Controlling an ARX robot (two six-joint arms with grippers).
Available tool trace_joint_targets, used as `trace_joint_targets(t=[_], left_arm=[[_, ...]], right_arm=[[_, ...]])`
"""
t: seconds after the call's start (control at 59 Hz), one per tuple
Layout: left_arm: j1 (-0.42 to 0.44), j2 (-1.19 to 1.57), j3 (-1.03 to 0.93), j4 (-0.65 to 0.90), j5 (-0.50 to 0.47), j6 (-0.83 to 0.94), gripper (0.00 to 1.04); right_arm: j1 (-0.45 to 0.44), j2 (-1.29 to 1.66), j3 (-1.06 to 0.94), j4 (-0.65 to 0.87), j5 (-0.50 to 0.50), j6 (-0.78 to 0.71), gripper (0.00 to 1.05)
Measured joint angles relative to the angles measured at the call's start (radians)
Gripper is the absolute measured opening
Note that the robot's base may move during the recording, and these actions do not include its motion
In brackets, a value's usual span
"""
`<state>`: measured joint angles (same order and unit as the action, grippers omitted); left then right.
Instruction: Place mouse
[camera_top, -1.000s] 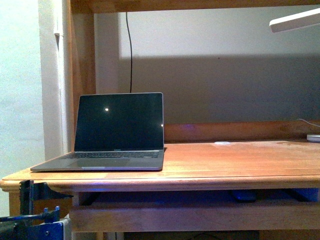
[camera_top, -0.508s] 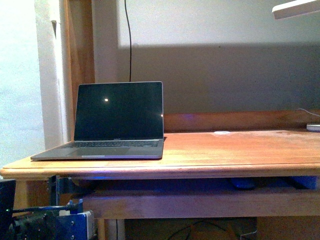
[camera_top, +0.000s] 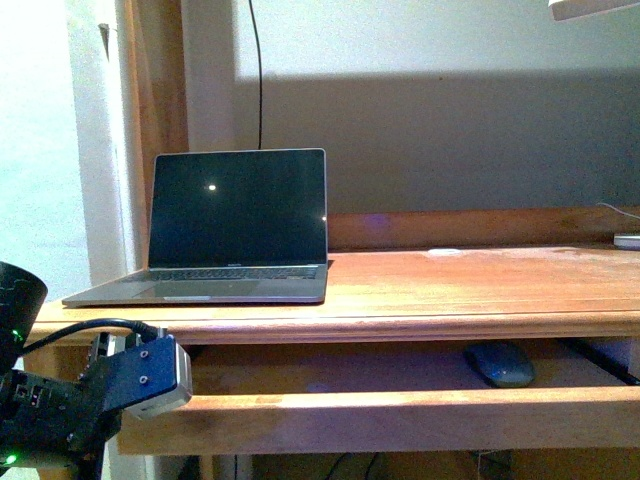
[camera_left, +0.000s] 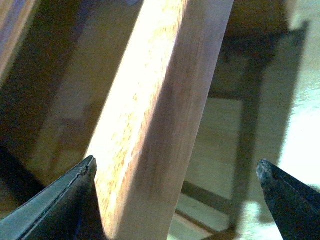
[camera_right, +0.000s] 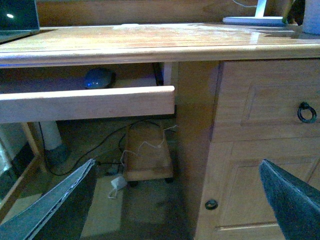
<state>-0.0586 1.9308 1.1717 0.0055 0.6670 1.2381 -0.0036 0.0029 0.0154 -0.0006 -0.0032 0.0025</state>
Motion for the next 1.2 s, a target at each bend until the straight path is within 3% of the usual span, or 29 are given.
trace_joint_targets(t=[0.254, 0.339, 0.441, 0.542, 0.644, 0.847, 1.203], left_arm=[[-0.061, -0.142, -0.073, -0.304, 0.129, -0.081, 0.97], [-0.072, -0.171, -0.104, -0.257, 0.168, -0.164, 0.97], [-0.082, -0.184, -0.156, -0.053, 0.175, -0.394, 0.97], [-0.082, -0.191, -0.170, 0.246, 0.111, -0.688, 0.97], [-0.072, -0.250, -0.143, 0.566, -0.091, -1.092, 0.97], [-0.086, -0.396, -0.172, 0.605, -0.290, -1.355, 0.97], [-0.095, -0.843, -0.504, 0.574, -0.649, -1.362, 0.97]], right_arm=[[0.000, 0.000, 0.000, 0.000, 0.000, 0.000, 0.97], [0.000, 0.000, 0.000, 0.000, 0.000, 0.000, 0.97], [0.000, 0.000, 0.000, 0.000, 0.000, 0.000, 0.97], [0.000, 0.000, 0.000, 0.000, 0.000, 0.000, 0.97], [0.000, 0.000, 0.000, 0.000, 0.000, 0.000, 0.97], [0.000, 0.000, 0.000, 0.000, 0.000, 0.000, 0.97], [0.000, 0.000, 0.000, 0.000, 0.000, 0.000, 0.97]])
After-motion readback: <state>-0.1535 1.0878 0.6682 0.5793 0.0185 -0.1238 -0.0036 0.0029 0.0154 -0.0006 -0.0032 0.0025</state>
